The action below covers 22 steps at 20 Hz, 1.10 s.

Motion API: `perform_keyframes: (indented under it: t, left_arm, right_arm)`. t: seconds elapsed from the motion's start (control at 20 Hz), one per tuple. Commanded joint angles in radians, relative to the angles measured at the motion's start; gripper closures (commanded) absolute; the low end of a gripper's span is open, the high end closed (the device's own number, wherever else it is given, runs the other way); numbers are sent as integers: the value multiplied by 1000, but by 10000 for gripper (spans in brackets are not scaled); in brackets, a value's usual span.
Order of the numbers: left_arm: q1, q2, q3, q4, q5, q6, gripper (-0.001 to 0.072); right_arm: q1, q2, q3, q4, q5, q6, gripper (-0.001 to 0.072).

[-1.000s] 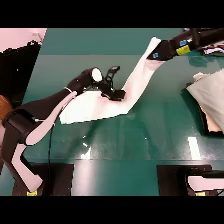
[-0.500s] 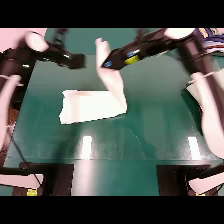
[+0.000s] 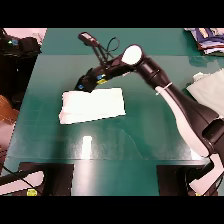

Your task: Fold the shirts.

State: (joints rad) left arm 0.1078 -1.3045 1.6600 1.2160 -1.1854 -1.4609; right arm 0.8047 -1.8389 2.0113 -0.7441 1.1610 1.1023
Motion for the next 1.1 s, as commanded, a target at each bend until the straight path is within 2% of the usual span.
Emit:
perform_keyframes:
  t: [0.0,0.15,0.35,0.4,0.45,0.5,0.65,1.0,1.05]
  left_arm:
    - [13,10,-8,-8,-60,3,680]
    - [13,10,-26,-19,-81,3,680]
    - [13,10,-32,-20,-81,3,680]
    - [13,10,-32,-20,-79,3,681]
    - [13,10,-32,-20,-77,3,680]
    - [13,10,-32,-20,-72,3,680]
    - [13,10,-32,-20,-62,3,680]
    - [13,6,-34,-21,-57,3,680]
    - [13,6,-34,-21,-57,3,680]
  right_arm:
    - [-107,14,-2,-127,203,80,209]
    - [-238,37,-117,-121,254,114,267]
    - [-389,53,-358,-118,195,194,260]
    - [-419,52,-413,-92,164,213,215]
    - [-440,50,-457,-35,133,217,100]
    - [-453,40,-492,41,111,216,81]
    - [-440,-12,-562,179,68,214,81]
    - [-280,-105,-572,230,-36,215,88]
    - [-264,-104,-572,229,-50,214,144]
